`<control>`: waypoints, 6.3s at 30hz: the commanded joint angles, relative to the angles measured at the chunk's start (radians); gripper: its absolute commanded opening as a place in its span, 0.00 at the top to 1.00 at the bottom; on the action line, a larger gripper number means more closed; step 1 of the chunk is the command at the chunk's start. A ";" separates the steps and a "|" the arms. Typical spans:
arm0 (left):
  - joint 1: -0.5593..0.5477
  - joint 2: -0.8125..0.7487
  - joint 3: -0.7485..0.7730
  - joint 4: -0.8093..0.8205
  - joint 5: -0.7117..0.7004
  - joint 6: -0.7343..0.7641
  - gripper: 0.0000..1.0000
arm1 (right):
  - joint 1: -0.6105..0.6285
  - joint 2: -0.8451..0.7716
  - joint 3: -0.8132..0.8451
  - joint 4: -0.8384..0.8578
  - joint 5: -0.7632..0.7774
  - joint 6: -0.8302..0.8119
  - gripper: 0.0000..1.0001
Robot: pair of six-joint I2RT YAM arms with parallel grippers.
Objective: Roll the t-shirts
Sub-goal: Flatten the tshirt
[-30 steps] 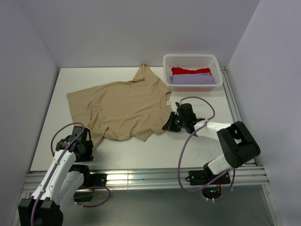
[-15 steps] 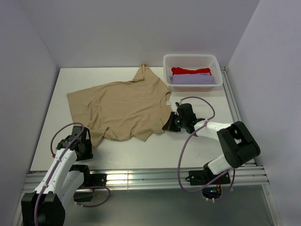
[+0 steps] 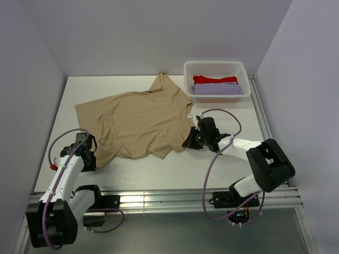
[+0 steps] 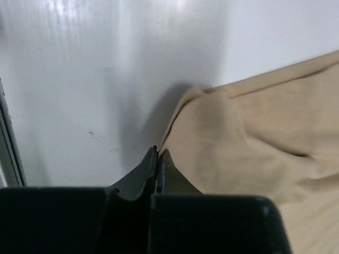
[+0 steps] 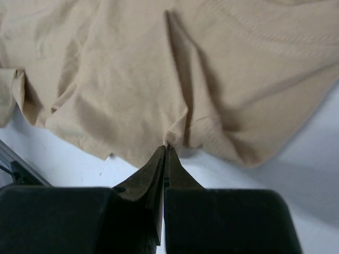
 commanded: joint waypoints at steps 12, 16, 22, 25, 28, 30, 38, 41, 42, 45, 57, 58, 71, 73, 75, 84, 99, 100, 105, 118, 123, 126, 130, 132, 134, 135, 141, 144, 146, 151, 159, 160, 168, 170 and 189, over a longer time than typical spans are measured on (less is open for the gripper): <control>0.137 0.057 0.241 -0.132 -0.054 0.325 1.00 | 0.047 -0.539 -0.011 -0.329 0.170 0.035 1.00; 0.189 0.107 0.329 -0.206 -0.060 0.388 0.99 | 0.053 -0.621 -0.014 -0.400 0.175 0.051 1.00; 0.254 0.042 0.370 -0.258 -0.035 0.454 0.99 | 0.084 -0.717 -0.016 -0.459 0.194 0.074 1.00; 0.292 0.006 0.399 -0.274 -0.046 0.482 0.99 | 0.099 -0.742 -0.014 -0.479 0.204 0.083 1.00; 0.327 0.014 0.415 -0.269 -0.028 0.526 0.99 | 0.105 -0.753 -0.007 -0.496 0.207 0.088 1.00; 0.353 0.028 0.413 -0.260 -0.013 0.560 0.99 | 0.108 -0.764 0.002 -0.508 0.214 0.089 1.00; 0.448 0.054 0.400 -0.249 0.014 0.646 0.99 | 0.131 -0.807 0.073 -0.585 0.267 0.074 1.00; 0.453 0.029 0.373 -0.244 0.038 0.655 0.99 | 0.138 -0.833 0.075 -0.596 0.270 0.080 1.00; 0.456 0.025 0.366 -0.237 0.044 0.660 0.99 | 0.139 -0.840 0.073 -0.599 0.270 0.085 1.00; 0.456 0.022 0.338 -0.229 0.069 0.666 0.99 | 0.147 -0.860 0.078 -0.608 0.271 0.091 1.00; 0.468 0.083 0.341 -0.198 0.118 0.673 0.99 | 0.154 -0.798 0.234 -0.645 0.311 0.010 1.00; 0.471 0.085 0.341 -0.197 0.119 0.675 0.99 | 0.156 -0.785 0.243 -0.644 0.311 0.003 1.00; 0.536 0.146 0.326 -0.203 0.170 0.695 0.99 | 0.158 -0.580 0.361 -0.599 0.337 -0.057 1.00; 0.537 0.140 0.333 -0.209 0.169 0.684 0.99 | 0.158 -0.540 0.378 -0.599 0.331 -0.069 1.00; 0.537 0.126 0.341 -0.218 0.147 0.672 0.99 | 0.158 -0.521 0.401 -0.594 0.323 -0.073 1.00; 0.537 0.123 0.410 -0.280 0.107 0.626 0.99 | 0.153 -0.399 0.509 -0.599 0.319 -0.112 1.00; 0.537 0.144 0.343 -0.218 0.092 0.618 0.99 | 0.138 -0.414 0.319 -0.536 0.171 -0.069 1.00; 0.537 0.150 0.343 -0.205 0.095 0.614 1.00 | 0.138 -0.396 0.282 -0.509 0.170 -0.064 1.00; 0.537 0.204 0.330 -0.136 0.135 0.557 1.00 | 0.138 -0.272 0.305 -0.467 0.208 -0.073 1.00; 0.381 0.556 0.369 0.019 0.130 0.387 1.00 | 0.110 0.170 0.453 -0.400 0.311 -0.055 1.00; 0.317 0.707 0.484 0.013 0.104 0.373 1.00 | 0.098 0.276 0.499 -0.421 0.386 -0.047 1.00; 0.303 0.811 0.550 0.007 0.107 0.370 0.99 | 0.096 0.318 0.496 -0.415 0.386 -0.035 1.00; 0.263 0.962 0.668 -0.024 0.083 0.356 0.99 | 0.096 0.307 0.435 -0.378 0.382 -0.015 1.00; 0.235 1.017 0.764 -0.056 0.075 0.348 1.00 | 0.096 0.299 0.408 -0.372 0.369 -0.009 1.00; 0.209 1.117 0.892 -0.111 0.070 0.356 1.00 | 0.102 0.283 0.381 -0.352 0.349 0.005 1.00; 0.198 1.153 0.942 -0.132 0.066 0.357 0.99 | 0.105 0.276 0.369 -0.348 0.346 0.011 1.00; 0.151 1.458 1.328 -0.292 0.066 0.387 1.00 | 0.173 0.246 0.312 -0.320 0.330 0.080 1.00; 0.151 1.555 1.460 -0.327 0.077 0.405 1.00 | 0.202 0.238 0.285 -0.301 0.317 0.114 1.00; 0.151 1.618 1.531 -0.352 0.084 0.416 1.00 | 0.236 0.241 0.272 -0.289 0.317 0.140 1.00; 0.128 1.729 1.787 -0.360 0.118 0.442 1.00 | 0.253 0.275 0.315 -0.309 0.329 0.129 1.00; 0.059 1.726 1.823 -0.159 0.175 0.531 1.00 | 0.217 0.272 0.335 -0.312 0.317 0.115 1.00; 0.056 1.721 1.818 -0.152 0.184 0.541 1.00 | 0.211 0.267 0.338 -0.308 0.294 0.103 1.00; 0.077 1.407 1.511 -0.203 0.054 0.528 1.00 | 0.158 0.212 0.433 -0.383 0.311 0.029 1.00; 0.106 1.283 1.358 -0.191 0.044 0.519 1.00 | 0.147 0.171 0.438 -0.399 0.311 0.020 1.00; 0.240 0.439 0.496 0.072 0.029 0.744 1.00 | 0.265 -0.250 0.329 -0.453 0.271 -0.014 1.00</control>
